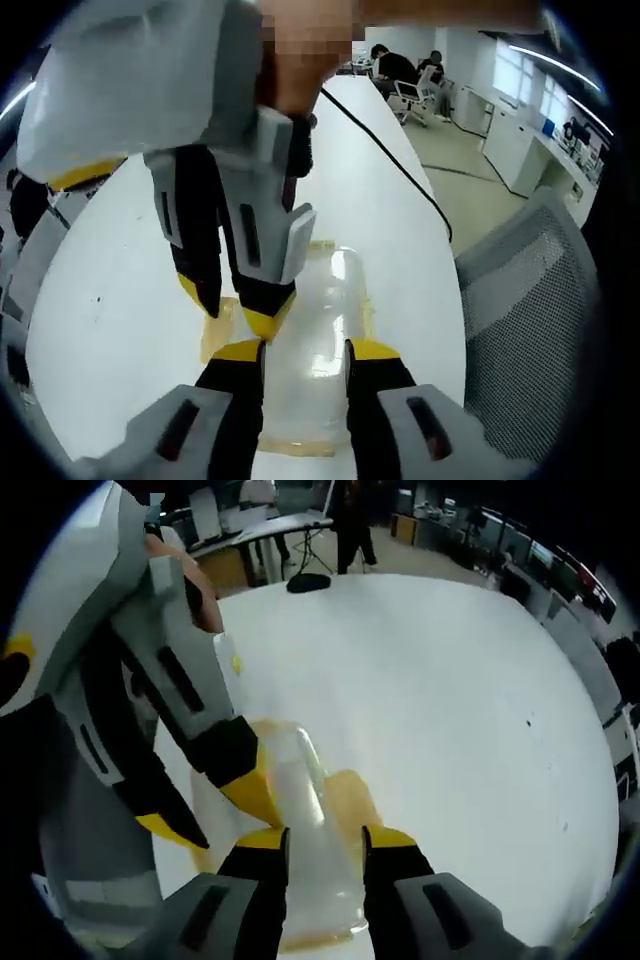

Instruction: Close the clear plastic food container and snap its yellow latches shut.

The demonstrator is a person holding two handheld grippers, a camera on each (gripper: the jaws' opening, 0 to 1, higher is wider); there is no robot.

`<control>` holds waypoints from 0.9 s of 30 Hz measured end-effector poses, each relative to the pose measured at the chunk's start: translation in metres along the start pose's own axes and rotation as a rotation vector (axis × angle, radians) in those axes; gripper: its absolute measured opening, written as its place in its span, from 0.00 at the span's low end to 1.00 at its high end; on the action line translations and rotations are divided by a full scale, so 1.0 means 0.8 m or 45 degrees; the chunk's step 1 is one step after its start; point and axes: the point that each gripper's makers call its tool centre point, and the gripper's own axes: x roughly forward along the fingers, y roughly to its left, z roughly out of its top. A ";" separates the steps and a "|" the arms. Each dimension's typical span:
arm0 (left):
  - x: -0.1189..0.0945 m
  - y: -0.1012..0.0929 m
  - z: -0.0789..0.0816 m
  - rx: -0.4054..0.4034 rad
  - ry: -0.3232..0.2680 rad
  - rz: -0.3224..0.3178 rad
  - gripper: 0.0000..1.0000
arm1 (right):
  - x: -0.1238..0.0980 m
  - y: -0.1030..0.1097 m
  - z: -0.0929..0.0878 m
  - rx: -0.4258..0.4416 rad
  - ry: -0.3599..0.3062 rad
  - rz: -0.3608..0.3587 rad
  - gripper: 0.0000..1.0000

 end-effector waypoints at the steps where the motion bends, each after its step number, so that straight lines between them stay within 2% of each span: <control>1: 0.001 -0.003 0.000 -0.007 0.006 0.000 0.34 | -0.001 0.001 0.005 0.022 -0.030 0.019 0.26; 5: 0.008 -0.012 -0.006 0.001 0.035 -0.001 0.39 | -0.001 -0.001 0.002 -0.007 -0.009 0.022 0.27; 7: 0.011 -0.017 -0.010 -0.009 0.055 0.002 0.41 | -0.001 -0.002 0.002 0.028 -0.005 0.030 0.26; 10: 0.013 -0.023 -0.007 0.025 0.049 0.024 0.37 | -0.001 -0.001 0.002 0.030 -0.002 0.032 0.26; 12: 0.009 -0.020 -0.003 0.080 0.070 0.094 0.38 | -0.002 0.000 0.004 0.008 0.007 0.031 0.25; 13: 0.008 -0.021 0.001 0.097 0.065 0.111 0.38 | -0.003 -0.001 0.002 -0.024 0.038 0.024 0.24; 16: 0.006 -0.028 0.007 0.121 0.088 0.145 0.38 | -0.011 -0.003 0.014 -0.032 0.024 0.043 0.23; 18: 0.004 -0.029 0.014 0.203 0.098 0.189 0.39 | -0.013 -0.008 0.021 -0.032 0.022 0.053 0.24; 20: 0.008 -0.030 0.015 0.242 0.128 0.218 0.39 | -0.009 -0.004 0.017 -0.059 0.069 0.116 0.26; 21: 0.013 -0.034 0.011 0.261 0.173 0.202 0.40 | -0.006 -0.003 0.015 -0.071 0.093 0.129 0.27; 24: 0.022 -0.029 -0.001 0.297 0.285 0.227 0.41 | 0.001 0.003 0.004 -0.121 0.183 0.200 0.26; 27: 0.028 -0.027 -0.002 0.283 0.295 0.230 0.42 | 0.006 0.002 0.003 -0.144 0.220 0.223 0.27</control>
